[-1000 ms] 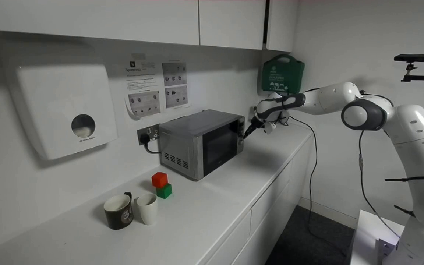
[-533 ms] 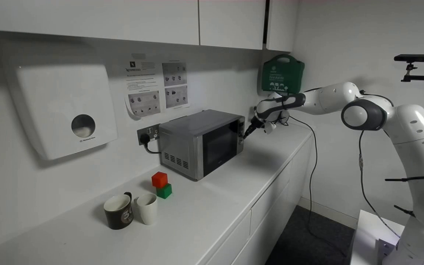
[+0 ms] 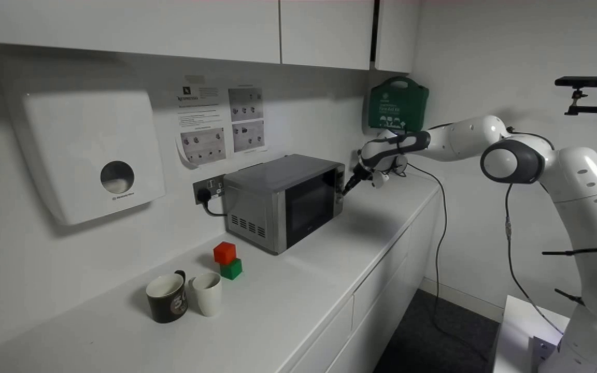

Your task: Press a button on the microwave

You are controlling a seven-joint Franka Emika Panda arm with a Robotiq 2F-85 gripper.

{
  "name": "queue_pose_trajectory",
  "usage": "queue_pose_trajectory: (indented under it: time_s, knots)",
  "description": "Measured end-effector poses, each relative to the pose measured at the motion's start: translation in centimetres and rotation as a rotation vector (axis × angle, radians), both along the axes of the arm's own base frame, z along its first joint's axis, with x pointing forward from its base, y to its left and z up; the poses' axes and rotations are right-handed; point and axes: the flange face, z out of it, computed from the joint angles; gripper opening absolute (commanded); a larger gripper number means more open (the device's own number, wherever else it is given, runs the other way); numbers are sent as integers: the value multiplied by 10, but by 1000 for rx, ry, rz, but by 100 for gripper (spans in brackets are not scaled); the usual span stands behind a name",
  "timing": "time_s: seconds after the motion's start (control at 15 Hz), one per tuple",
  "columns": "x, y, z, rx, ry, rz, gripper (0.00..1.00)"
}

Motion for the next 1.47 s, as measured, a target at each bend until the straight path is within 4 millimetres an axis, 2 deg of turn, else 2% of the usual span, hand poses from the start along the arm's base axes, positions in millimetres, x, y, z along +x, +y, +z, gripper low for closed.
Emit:
queue_pose_trajectory:
  time_s: [0.73,1.27,1.47]
  knots:
    - [1,1,3,-2,5,9,0]
    - [3,2,21,-3,24,39,0]
    - [-3,-6,27,-16,44,47,0]
